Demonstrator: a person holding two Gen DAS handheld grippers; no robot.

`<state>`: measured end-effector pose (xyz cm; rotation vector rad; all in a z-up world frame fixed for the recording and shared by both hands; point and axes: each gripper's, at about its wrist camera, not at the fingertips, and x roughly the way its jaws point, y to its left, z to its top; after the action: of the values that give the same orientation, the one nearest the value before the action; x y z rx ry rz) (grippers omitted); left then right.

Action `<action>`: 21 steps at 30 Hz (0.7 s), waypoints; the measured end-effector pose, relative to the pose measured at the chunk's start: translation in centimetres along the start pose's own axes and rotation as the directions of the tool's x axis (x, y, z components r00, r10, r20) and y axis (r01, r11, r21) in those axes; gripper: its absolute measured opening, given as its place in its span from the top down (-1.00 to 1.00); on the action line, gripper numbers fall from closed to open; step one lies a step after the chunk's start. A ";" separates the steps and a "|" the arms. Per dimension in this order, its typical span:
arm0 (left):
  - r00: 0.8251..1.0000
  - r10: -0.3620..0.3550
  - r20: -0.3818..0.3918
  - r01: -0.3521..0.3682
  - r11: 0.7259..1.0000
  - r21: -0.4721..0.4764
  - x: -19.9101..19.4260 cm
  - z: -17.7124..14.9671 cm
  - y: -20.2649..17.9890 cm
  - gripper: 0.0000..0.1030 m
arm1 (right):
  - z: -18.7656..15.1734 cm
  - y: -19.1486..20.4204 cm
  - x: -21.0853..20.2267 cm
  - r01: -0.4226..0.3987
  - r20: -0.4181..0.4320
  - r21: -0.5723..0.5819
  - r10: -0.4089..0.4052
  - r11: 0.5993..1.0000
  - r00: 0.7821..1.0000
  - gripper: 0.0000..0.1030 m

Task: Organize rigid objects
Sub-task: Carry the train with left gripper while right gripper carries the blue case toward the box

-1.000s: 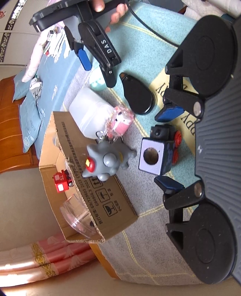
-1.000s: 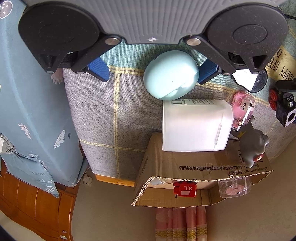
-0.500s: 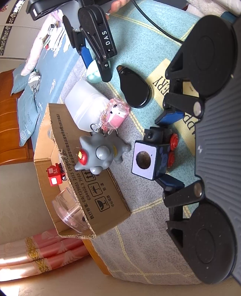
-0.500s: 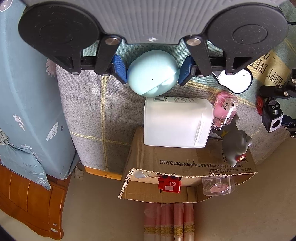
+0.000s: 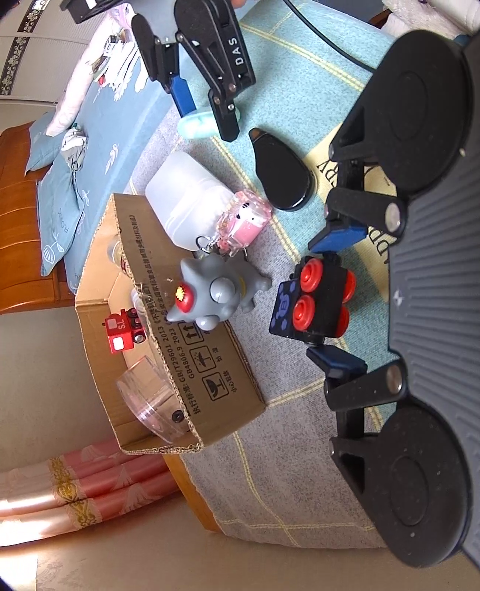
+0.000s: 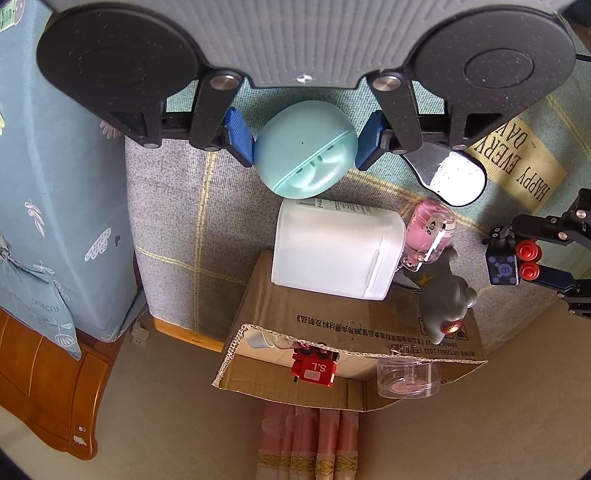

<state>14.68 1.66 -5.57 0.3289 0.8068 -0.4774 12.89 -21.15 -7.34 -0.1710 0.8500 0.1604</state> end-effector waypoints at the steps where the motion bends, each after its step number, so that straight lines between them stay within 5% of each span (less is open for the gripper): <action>1: 1.000 0.005 -0.001 -0.005 1.000 0.001 0.0 0.1 0.0 -0.04 | 0.1 0.0 -0.2 -0.002 0.003 -0.007 0.002 1.000 1.000 -0.25; 13: 0.999 0.032 0.023 -0.032 0.999 0.012 -1.7 1.5 0.3 -0.04 | 2.1 -0.8 -3.1 -0.038 0.056 -0.042 0.040 0.998 0.998 -0.25; 21: 0.995 0.060 0.076 -0.063 0.997 0.035 -3.2 5.1 1.0 -0.04 | 6.3 -1.2 -4.1 -0.066 0.119 -0.087 0.077 0.994 0.990 -0.25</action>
<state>16.40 1.10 0.29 0.3673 0.7131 -0.4451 15.08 -21.29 -0.01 -0.2069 0.7287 0.2713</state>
